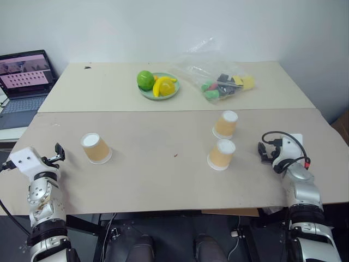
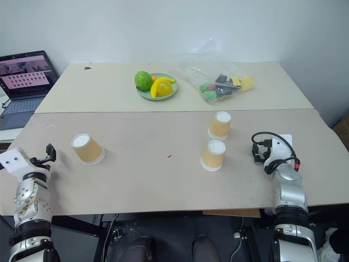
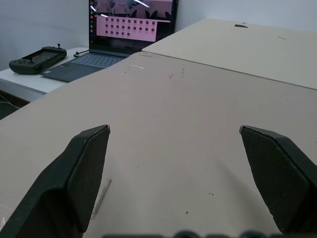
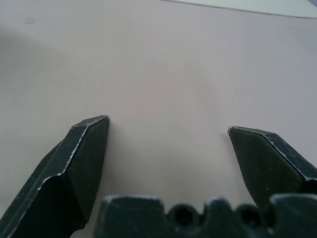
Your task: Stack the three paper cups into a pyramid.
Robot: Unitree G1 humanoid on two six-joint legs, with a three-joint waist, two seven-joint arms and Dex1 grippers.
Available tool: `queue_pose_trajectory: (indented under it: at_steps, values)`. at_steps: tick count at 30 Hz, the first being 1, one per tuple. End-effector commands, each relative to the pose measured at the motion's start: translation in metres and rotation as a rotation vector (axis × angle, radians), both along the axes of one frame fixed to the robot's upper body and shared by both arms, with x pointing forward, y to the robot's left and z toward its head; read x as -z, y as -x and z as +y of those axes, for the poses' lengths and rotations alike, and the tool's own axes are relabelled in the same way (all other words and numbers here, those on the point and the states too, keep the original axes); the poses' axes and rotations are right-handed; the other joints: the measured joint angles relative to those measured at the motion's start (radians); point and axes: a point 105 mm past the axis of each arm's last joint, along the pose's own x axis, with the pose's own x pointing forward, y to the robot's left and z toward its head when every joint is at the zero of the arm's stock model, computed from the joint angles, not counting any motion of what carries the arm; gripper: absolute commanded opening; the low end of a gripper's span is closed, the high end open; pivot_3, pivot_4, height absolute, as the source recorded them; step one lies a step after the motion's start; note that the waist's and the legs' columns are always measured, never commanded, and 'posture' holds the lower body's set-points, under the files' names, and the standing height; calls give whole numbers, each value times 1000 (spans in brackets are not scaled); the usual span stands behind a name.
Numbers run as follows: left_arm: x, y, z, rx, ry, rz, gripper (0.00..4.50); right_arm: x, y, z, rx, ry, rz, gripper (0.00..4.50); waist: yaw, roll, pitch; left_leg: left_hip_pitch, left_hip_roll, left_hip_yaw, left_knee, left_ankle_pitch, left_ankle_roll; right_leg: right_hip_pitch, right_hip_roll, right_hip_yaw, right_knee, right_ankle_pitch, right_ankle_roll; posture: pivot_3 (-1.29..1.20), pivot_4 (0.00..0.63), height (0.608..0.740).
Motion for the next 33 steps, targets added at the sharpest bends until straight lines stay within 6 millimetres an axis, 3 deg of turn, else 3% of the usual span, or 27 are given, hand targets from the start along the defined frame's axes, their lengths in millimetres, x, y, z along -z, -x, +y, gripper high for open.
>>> queue_pose_trajectory:
  at_steps: [1,3,5,7,10,11,14,17,20,23,25,27,30,33]
  values:
    - [-12,-4,-1,18,-13,-26,4479,-15,-3,1,-3,2,-62,4500,0,0,0,0,0,0,0,0,0,0,0,0,0,0,0,0,150,740]
    - [-9,-9,-5,49,84,-48,4479,-13,-3,3,-10,2,-56,4500,0,0,0,0,0,0,0,0,0,0,0,0,0,0,0,0,150,740]
    - [-27,-14,-11,144,105,-109,4479,-13,-3,3,-8,2,-55,4500,0,0,0,0,0,0,0,0,0,0,0,0,0,0,0,0,150,740]
    - [-53,-18,-18,247,80,-153,4479,-14,-3,2,-8,3,-55,4500,-1,-1,0,0,0,0,0,0,0,0,0,0,0,0,0,0,150,740]
    - [-119,-24,-34,414,84,-310,4479,-13,-3,1,-6,11,-48,4500,-1,-3,2,-1,1,0,0,0,0,-1,1,0,0,0,0,0,150,740]
    - [-137,-25,-45,486,71,-340,4479,-13,-3,0,-5,12,-47,4500,-1,-4,2,-2,1,-1,0,0,0,-1,1,-1,1,0,0,0,150,740]
    - [-182,-21,-108,805,-11,-383,4479,-14,-3,-1,-5,15,-44,4500,0,-4,2,-2,0,0,0,0,0,0,-1,0,-1,0,0,0,150,740]
    - [-203,-8,-151,1031,-62,-379,4479,-14,-3,-2,0,16,-43,4500,0,-3,2,-2,0,0,0,0,0,0,-1,0,-3,0,0,0,150,740]
    - [-192,25,-214,1413,-150,-238,4479,-14,0,-4,5,16,-44,4500,-8,-2,3,-1,1,0,-1,0,0,-1,1,0,-1,0,0,0,150,740]
    - [-146,49,-243,1629,-238,22,4479,-18,5,-8,-7,33,-46,4500,-21,-1,3,-1,1,0,-2,0,0,-1,1,1,-1,0,0,0,150,740]
    - [-116,50,-240,1643,-287,151,4479,-25,10,-16,-38,40,-52,4500,-22,1,3,0,0,1,-2,0,0,0,1,2,-2,0,0,0,150,740]
    - [-99,49,-232,1632,-315,205,4479,-33,22,-19,-164,39,-22,4500,-22,3,4,1,1,2,-3,0,0,0,1,2,-2,0,0,0,150,740]
    - [-91,50,-226,1638,-329,218,4479,-45,47,-21,-382,34,64,4500,-7,9,9,0,0,2,-4,0,0,-1,1,2,-3,-1,-1,0,150,740]
    - [-89,51,-225,1646,-348,218,4479,-51,85,-12,-648,37,210,4500,3,10,10,-2,0,2,-3,0,0,0,1,2,-6,-1,-1,0,150,740]
